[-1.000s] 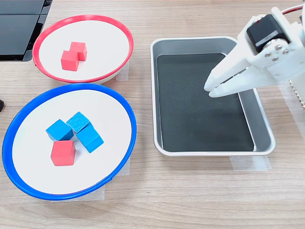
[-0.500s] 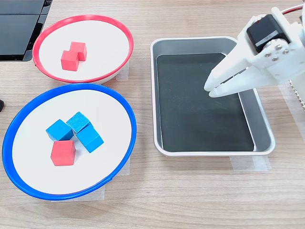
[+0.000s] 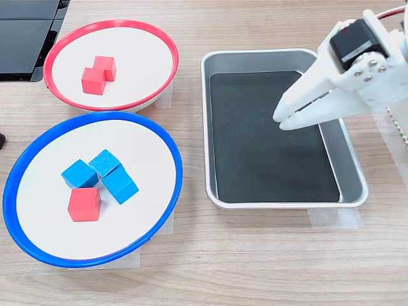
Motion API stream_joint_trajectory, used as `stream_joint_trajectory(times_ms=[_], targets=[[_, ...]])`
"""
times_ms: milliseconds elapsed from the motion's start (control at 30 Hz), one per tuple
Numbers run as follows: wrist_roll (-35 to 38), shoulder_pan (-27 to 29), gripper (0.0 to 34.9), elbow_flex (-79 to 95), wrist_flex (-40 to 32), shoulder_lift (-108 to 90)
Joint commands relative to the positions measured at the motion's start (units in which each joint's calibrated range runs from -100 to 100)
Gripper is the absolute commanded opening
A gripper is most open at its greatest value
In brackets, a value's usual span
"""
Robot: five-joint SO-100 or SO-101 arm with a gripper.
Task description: Relocate any red block in the blue dish to the red dish, correcting any misplacement.
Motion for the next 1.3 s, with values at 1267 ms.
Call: stream_joint_trajectory(times_ms=[1267], targets=[[0.3, 0.3, 0.4, -0.3, 0.1, 0.2]])
